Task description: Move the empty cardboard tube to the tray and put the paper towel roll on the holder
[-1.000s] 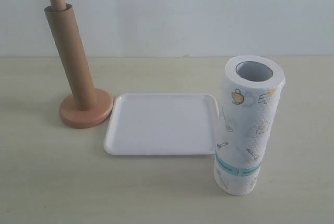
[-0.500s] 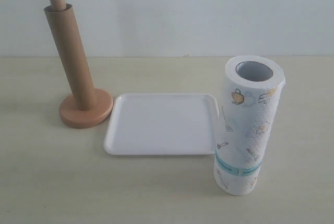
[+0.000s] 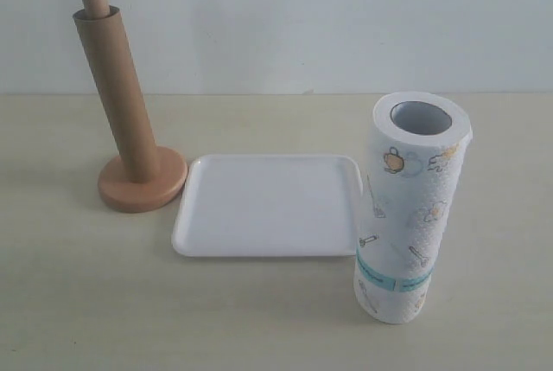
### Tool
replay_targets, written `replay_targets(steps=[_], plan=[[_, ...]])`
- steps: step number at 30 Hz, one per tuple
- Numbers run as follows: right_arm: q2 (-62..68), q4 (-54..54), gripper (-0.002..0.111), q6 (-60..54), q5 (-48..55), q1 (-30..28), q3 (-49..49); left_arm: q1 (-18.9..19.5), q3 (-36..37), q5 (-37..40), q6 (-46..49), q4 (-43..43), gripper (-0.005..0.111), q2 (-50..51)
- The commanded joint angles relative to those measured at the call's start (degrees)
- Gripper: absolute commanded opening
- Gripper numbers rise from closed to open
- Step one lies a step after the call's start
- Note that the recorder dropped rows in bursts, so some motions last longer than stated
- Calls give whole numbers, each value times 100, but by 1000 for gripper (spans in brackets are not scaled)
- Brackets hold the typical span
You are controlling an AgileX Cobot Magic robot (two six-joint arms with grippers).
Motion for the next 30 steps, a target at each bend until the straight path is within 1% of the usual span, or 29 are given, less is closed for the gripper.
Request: replay_targets(steps=[1,2,3,4,5,6,7,8,10,11,12,13,15,16,17,18,19,21,22,30], plan=[[-31,-20,0,-14,-38,-23,-3,15,109,95,-41,124,4,938],[-31,-20,0,-14,-38,-23,-3,15,197,-50,-41,124,4,1154],[-31,-20,0,-14,-38,-23,-3,15,564,-785,-41,124,4,1576],[-31,-20,0,-14,-38,-23,-3,15,747,-1180,-41,124,4,1741],[-31,-20,0,-14,-38,-23,-3,15,1203,-2182,-99,172,4,2176],[-31,-20,0,-14,-38,-23,-3,15,1402,-2532,-99,190,4,2358],[-31,-20,0,-14,-38,-23,-3,15,1680,-3131,-66,291,4,2822],[-31,-20,0,-14,-38,-23,-3,15,1749,-3334,-16,377,4,3057],[-31,-20,0,-14,-38,-23,-3,15,1797,-3799,54,839,4,3865],[-31,-20,0,-14,-38,-23,-3,15,1797,-4144,73,981,4,4126],[-31,-20,0,-14,-38,-23,-3,4,1797,-4569,73,1094,7,4470],[-31,-20,0,-14,-38,-23,-3,-5,1770,-4777,86,1093,13,4702],[-31,-20,0,-14,-38,-23,-3,-5,1660,-4864,86,1185,36,5158],[-31,-20,0,-14,-38,-23,-3,-5,1578,-4864,135,1326,54,5318],[-31,-20,0,-14,-38,-23,-3,-5,1506,-4864,135,1452,69,5460],[-31,-20,0,-14,-49,-23,-3,-5,1382,-4864,135,1547,81,5609],[-31,-20,0,-14,-49,-23,-3,-5,1324,-4864,135,1591,86,5681],[-31,-20,0,-14,-49,-23,-3,-5,1185,-4864,200,1661,93,5838],[-31,-20,0,-14,-49,-23,-3,-9,1117,-4864,258,1665,94,5896],[-31,-20,0,-14,-49,-23,-3,-9,595,-4846,384,1725,95,6388]])
